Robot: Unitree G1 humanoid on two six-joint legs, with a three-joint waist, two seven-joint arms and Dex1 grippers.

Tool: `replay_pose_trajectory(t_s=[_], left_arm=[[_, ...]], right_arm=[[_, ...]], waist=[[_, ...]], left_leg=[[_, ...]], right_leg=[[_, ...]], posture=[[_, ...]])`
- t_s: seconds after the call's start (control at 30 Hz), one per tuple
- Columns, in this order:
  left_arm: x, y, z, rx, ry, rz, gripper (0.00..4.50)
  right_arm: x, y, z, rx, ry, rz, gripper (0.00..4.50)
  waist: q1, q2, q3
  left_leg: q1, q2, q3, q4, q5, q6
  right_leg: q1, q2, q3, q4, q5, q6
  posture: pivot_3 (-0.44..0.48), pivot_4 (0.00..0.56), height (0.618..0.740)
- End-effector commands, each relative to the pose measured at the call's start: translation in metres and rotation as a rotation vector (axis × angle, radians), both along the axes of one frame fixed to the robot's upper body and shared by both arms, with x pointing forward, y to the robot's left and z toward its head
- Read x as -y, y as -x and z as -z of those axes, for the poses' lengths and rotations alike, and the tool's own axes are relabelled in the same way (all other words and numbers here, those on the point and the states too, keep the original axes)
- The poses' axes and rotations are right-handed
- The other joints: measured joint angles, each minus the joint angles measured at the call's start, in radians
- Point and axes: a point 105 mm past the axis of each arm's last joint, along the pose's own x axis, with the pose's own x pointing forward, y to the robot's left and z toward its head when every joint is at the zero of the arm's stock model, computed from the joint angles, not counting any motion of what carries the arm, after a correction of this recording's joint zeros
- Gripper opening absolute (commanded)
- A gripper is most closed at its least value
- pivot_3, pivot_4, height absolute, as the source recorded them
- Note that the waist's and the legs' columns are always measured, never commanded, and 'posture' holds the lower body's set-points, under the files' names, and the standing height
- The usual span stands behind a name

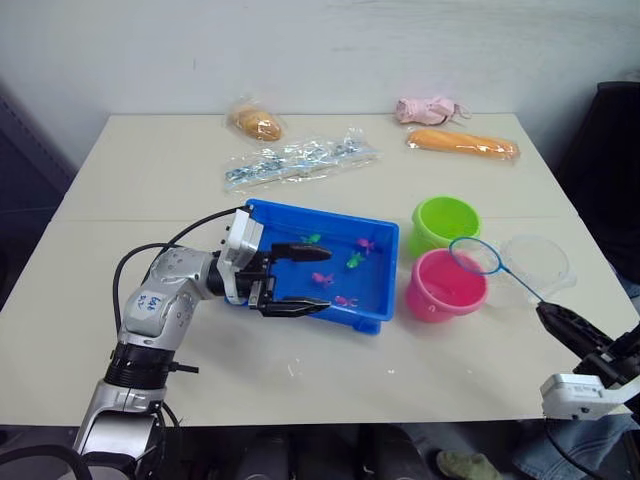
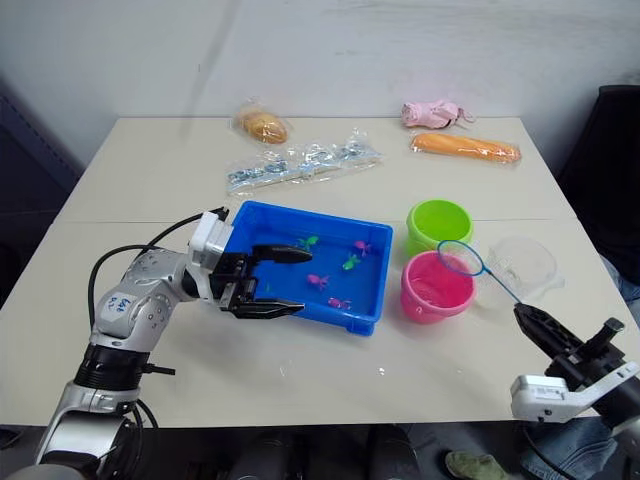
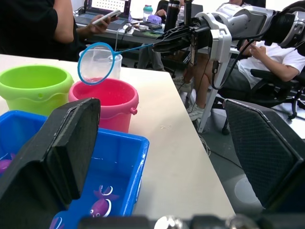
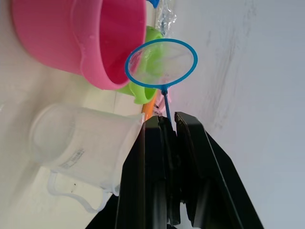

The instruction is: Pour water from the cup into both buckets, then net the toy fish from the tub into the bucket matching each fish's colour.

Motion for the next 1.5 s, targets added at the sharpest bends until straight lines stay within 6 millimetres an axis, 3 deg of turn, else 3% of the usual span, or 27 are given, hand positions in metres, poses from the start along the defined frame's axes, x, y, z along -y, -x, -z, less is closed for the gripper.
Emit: replay_pose_trajectory(t_s=[0.03, 0.2, 0.37, 0.43, 0.63, 0.83, 1.03, 1.23, 1.5], left_arm=[[-0.002, 0.000, -0.002, 0.019, -0.004, -0.007, 4.45], [-0.019, -0.004, -0.001, 0.023, -0.020, -0.075, 4.45], [-0.041, -0.009, -0.001, 0.030, -0.026, -0.162, 4.45], [-0.052, -0.009, 0.002, 0.041, -0.042, -0.200, 4.45], [-0.079, -0.003, 0.014, 0.082, -0.129, -0.291, 4.45], [-0.093, 0.008, 0.015, 0.083, -0.149, -0.366, 4.45], [-0.094, 0.020, 0.014, 0.070, -0.151, -0.399, 4.45], [-0.089, 0.030, 0.013, 0.057, -0.141, -0.414, 4.45], [-0.095, 0.024, 0.013, 0.074, -0.138, -0.469, 4.45]], right_arm=[[-0.016, 0.005, -0.006, -0.008, -0.141, -0.057, 0.00], [-0.038, -0.001, -0.045, -0.032, -0.420, -0.170, 0.00], [-0.081, -0.012, -0.070, -0.184, -0.495, -0.360, 0.00], [-0.094, -0.026, -0.076, -0.251, -0.486, -0.392, 0.00], [-0.111, -0.059, -0.056, -0.519, -0.423, -0.401, 0.00], [-0.112, -0.073, -0.041, -0.623, -0.315, -0.415, 0.00], [-0.116, -0.075, -0.027, -0.684, -0.273, -0.428, 0.00], [-0.111, -0.081, -0.026, -0.678, -0.258, -0.387, 0.00], [-0.117, -0.087, -0.018, -0.680, -0.237, -0.359, 0.00]], waist=[[0.000, 0.000, 0.000], [-0.010, 0.000, 0.000], [-0.020, 0.000, 0.000], [-0.018, 0.000, 0.000], [-0.008, -0.001, 0.000], [-0.008, -0.001, 0.000], [-0.014, 0.000, 0.000], [-0.017, 0.000, 0.000], [-0.017, 0.000, 0.000]], left_leg=[[0.000, 0.000, 0.000, 0.000, 0.000, 0.000], [0.000, 0.000, 0.000, 0.000, 0.000, 0.000], [0.002, 0.003, 0.000, 0.000, 0.000, 0.000], [0.002, 0.003, -0.001, 0.000, 0.000, 0.000], [-0.001, 0.002, -0.002, 0.001, 0.000, 0.000], [-0.003, 0.001, -0.001, 0.001, -0.001, 0.002], [-0.003, 0.001, -0.001, 0.001, -0.001, 0.002], [-0.003, 0.001, -0.001, 0.001, -0.002, 0.002], [-0.002, 0.001, -0.001, 0.001, -0.002, 0.001]], right_leg=[[0.000, 0.000, 0.000, 0.000, 0.000, 0.000], [0.000, 0.000, 0.000, 0.001, 0.000, 0.000], [0.001, 0.001, 0.000, 0.003, 0.000, -0.001], [0.000, 0.001, -0.001, 0.003, 0.000, -0.002], [-0.001, 0.000, -0.003, 0.001, 0.000, -0.002], [-0.001, -0.002, -0.004, 0.000, 0.000, -0.001], [-0.001, -0.002, -0.004, 0.000, 0.000, -0.001], [-0.001, -0.002, -0.004, 0.000, 0.000, -0.001], [-0.001, -0.002, -0.003, 0.000, 0.000, -0.001]], posture=[[0.000, 0.150, 0.740], [0.000, 0.150, 0.740], [0.000, 0.150, 0.740], [0.000, 0.150, 0.740], [0.000, 0.150, 0.740], [0.000, 0.150, 0.740], [0.000, 0.150, 0.740], [0.000, 0.150, 0.740], [0.000, 0.150, 0.740]])
